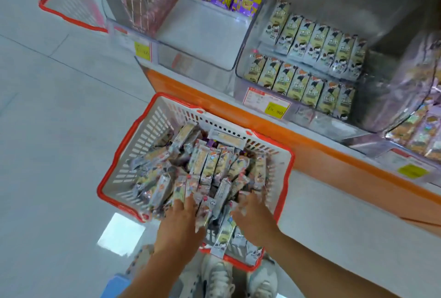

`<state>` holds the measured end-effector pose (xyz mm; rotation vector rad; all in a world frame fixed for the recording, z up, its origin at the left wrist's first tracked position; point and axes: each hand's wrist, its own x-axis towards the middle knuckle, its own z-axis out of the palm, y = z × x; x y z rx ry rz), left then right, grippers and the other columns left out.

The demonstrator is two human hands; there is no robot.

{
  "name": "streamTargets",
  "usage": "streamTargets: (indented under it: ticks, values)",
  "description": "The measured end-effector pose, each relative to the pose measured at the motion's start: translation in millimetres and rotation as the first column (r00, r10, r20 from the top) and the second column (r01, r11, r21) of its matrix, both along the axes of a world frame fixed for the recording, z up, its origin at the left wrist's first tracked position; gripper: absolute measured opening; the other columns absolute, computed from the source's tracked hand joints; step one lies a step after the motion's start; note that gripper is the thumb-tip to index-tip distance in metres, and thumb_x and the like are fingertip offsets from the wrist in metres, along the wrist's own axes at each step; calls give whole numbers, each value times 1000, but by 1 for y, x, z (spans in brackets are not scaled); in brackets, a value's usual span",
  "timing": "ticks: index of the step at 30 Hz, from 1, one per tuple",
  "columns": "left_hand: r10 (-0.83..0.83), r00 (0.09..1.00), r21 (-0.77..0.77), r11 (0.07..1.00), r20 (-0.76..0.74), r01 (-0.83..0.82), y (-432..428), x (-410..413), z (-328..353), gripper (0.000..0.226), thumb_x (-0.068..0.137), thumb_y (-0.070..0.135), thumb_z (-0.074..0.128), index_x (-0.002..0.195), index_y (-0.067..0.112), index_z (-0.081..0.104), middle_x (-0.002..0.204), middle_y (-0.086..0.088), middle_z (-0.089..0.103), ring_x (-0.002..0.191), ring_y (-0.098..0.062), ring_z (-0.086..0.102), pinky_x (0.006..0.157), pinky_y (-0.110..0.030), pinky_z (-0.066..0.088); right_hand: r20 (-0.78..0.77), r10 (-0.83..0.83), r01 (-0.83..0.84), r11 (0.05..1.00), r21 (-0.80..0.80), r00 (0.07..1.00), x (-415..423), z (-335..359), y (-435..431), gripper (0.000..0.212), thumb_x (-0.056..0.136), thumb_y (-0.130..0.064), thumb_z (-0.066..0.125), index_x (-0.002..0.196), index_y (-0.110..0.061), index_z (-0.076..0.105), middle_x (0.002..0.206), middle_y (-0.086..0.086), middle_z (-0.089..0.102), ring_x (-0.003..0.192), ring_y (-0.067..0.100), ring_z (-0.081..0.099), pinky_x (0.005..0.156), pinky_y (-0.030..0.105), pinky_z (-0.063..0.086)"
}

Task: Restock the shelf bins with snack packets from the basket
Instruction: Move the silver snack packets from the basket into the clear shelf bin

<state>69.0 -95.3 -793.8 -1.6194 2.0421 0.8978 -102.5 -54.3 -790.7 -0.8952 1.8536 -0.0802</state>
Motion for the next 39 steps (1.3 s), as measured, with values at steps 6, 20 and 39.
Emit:
streamTargets:
  ticks: [6, 20, 39]
  values:
    - [98, 992, -232, 970, 76, -78, 25, -8, -18, 57, 78, 45, 65, 122, 21, 38, 116, 0, 35, 107, -17, 41, 83, -27, 47, -155, -178, 177, 984, -21, 972, 37, -26, 22, 63, 84, -43, 72, 119, -12, 30, 73, -9, 37, 65, 14, 47, 46, 20, 24]
    - [-11, 991, -442, 896, -134, -50, 22, -13, -14, 34, 70, 41, 63, 83, 12, 52, 83, -6, 52, 73, -26, 49, 61, -36, 44, -31, -330, 305, 902, -304, 944, 30, 0, 16, 20, 86, -22, 60, 100, -21, 45, 66, -6, 54, 51, 4, 49, 45, 15, 35]
    - [-154, 771, -476, 854, -618, -211, -126, -172, 172, 35, 91, 15, 49, 125, 7, 43, 115, -9, 44, 94, -28, 48, 78, -33, 35, 261, -525, 505, 398, -766, 810, -128, 174, -126, 25, 98, -3, 41, 120, -9, 34, 81, -5, 50, 49, -4, 47, 45, 14, 34]
